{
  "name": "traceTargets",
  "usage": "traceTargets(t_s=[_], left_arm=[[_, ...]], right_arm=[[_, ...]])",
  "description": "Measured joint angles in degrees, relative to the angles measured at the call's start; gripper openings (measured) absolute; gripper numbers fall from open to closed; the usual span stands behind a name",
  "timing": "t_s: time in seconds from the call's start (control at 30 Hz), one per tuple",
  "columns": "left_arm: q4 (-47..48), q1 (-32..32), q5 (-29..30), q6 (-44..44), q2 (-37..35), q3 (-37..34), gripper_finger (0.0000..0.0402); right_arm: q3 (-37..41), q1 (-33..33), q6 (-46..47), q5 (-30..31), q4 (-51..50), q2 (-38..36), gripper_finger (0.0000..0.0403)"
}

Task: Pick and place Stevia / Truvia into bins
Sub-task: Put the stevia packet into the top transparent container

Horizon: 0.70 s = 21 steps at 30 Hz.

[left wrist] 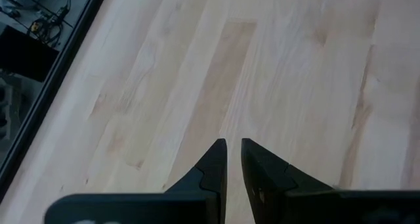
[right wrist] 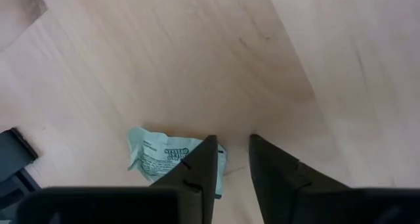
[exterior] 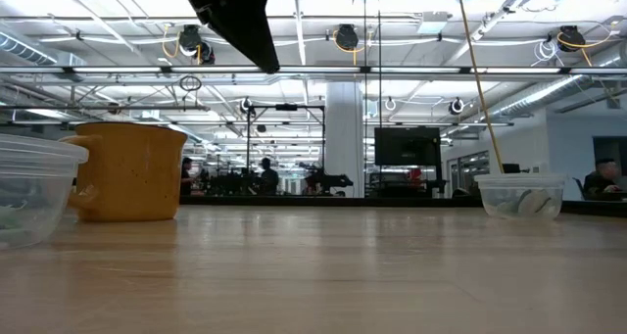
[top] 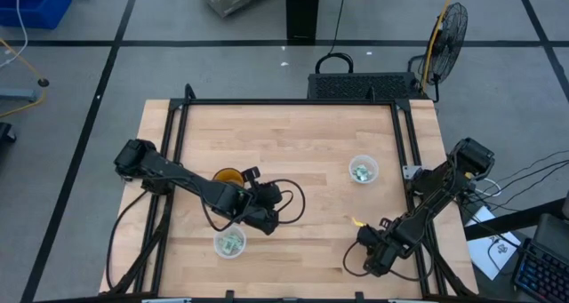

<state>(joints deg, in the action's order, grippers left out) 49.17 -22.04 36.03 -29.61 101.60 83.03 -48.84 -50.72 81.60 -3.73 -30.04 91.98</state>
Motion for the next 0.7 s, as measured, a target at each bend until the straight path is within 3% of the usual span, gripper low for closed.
traceTargets(t_s=[0.7], left_arm=[[0.2,0.4,0.0,-0.7,0.0,-0.4,0.0051]], right_arm=[[0.0,0.0,-0.9,-1.3,2.9,0.2,0.0002]])
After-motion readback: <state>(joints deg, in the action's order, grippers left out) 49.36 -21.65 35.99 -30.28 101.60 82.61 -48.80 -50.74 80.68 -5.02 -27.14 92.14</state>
